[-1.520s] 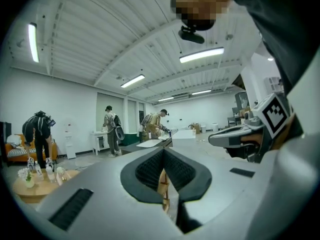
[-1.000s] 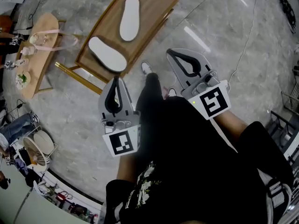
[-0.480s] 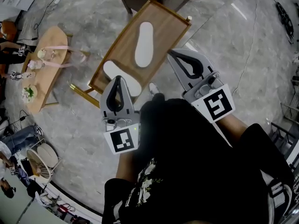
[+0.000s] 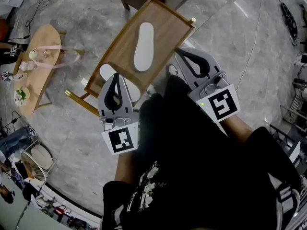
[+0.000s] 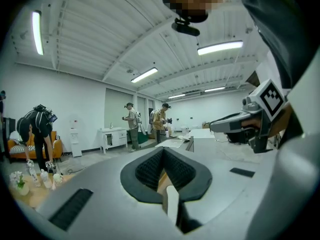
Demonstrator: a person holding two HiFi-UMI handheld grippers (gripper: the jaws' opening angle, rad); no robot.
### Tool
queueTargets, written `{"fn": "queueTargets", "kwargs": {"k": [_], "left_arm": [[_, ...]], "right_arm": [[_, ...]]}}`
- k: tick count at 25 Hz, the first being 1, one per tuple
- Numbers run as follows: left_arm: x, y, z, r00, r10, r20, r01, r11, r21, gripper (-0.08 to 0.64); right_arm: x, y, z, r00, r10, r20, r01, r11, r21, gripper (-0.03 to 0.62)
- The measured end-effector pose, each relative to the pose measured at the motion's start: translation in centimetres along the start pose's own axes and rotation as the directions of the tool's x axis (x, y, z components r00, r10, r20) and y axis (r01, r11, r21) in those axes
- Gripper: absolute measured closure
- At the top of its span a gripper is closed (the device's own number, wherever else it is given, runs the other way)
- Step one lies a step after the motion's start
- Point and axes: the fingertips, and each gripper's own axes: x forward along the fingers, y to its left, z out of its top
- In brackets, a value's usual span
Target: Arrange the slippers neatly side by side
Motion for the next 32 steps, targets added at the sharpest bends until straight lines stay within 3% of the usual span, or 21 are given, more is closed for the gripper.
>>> {"fn": "queueTargets", "kwargs": {"k": [7,10,14,21,25,29,32], "left_arm": [[1.4,1.0,-1.2,0.988,0.137,-0.074,-0.139,0.99,-0.013,0.558],[2.3,0.7,-0.8,0.975,0.204,-0.086,-0.207,0.978,-0.022,0.558],[3.0,-0.4,-1.2,0.955,0.265,-0.133,-0.272,0.962,-0.035,0.56],[4.1,-0.5,-3.1,0.93,0.326,-0.168,-0.34,0.938,-0.062,0.56],[4.8,-0.4,-5.6,0.926,0.312,-0.214,-0.332,0.941,-0.061,0.558],[6.9,-0.6,-8.7,0.936,0.22,-0.274,-0.234,0.972,-0.017,0.558],[7.8,-0.2,-12.8,0.925,0.17,-0.34,-0.198,0.979,-0.049,0.558]], "right_arm": [[4.8,-0.8,-0.6,0.985,0.174,-0.007,-0.174,0.985,-0.013,0.594],[6.2,-1.7,-0.4,0.969,0.246,0.003,-0.246,0.969,-0.027,0.594],[7.0,-2.4,-1.8,0.941,0.334,-0.051,-0.334,0.943,0.007,0.595],[8.7,-3.7,-4.5,0.903,0.411,-0.122,-0.415,0.91,-0.005,0.594],[10.3,-3.8,-5.7,0.902,0.402,-0.155,-0.409,0.913,-0.011,0.594],[11.9,-3.8,-6.5,0.92,0.362,-0.148,-0.362,0.932,0.027,0.594],[13.2,-2.8,-8.6,0.921,0.355,-0.16,-0.352,0.935,0.047,0.594]]}}
